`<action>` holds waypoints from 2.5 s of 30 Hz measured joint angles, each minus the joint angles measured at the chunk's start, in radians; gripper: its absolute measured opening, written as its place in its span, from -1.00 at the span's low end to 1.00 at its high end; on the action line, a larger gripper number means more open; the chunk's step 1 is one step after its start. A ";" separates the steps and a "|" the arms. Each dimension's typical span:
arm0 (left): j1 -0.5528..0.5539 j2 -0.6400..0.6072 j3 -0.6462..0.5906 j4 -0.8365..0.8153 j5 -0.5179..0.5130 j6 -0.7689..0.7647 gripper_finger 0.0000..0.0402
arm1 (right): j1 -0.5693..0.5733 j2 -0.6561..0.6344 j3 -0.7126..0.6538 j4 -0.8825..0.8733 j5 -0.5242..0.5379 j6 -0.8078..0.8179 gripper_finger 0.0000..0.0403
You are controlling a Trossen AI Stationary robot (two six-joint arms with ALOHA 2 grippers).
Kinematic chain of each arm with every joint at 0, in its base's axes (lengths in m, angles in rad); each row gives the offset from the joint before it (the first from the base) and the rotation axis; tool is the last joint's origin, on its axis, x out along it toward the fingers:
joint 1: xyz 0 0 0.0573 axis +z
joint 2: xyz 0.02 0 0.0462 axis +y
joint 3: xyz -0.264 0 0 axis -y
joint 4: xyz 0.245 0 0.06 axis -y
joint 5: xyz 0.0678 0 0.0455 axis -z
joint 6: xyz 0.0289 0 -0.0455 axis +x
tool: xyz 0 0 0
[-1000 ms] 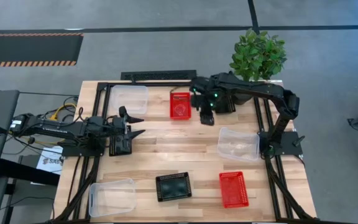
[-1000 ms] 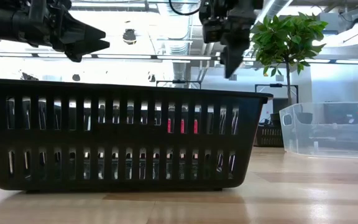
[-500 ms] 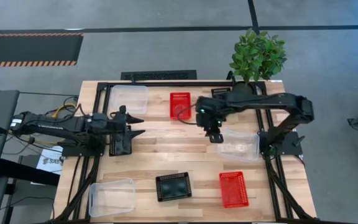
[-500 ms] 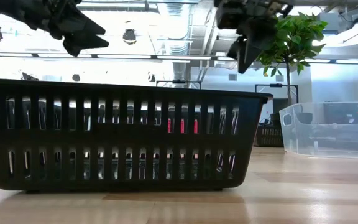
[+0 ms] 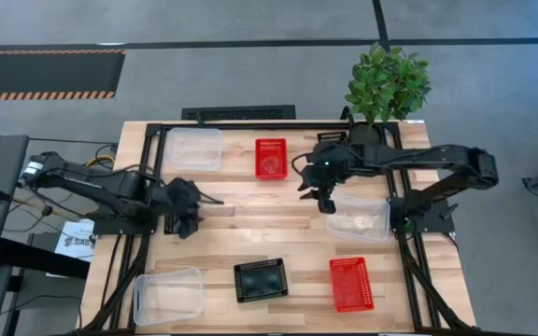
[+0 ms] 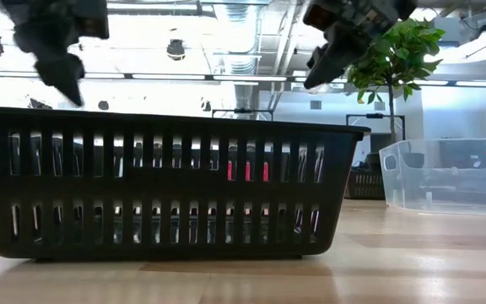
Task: Stack baskets by color
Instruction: Stack the left black basket on the top black basket
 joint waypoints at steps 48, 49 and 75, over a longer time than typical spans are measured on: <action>-0.228 0.318 -0.243 0.144 0.017 -0.088 -0.15 | 0.034 0.118 0.001 0.099 -0.003 0.008 -0.34; -0.228 0.318 -0.243 0.146 0.017 -0.086 -0.21 | 0.034 0.118 0.001 0.099 -0.003 0.007 -0.34; -0.188 0.318 -0.071 -0.015 0.025 0.040 -1.00 | 0.033 0.035 0.002 -0.004 -0.004 -0.025 -0.37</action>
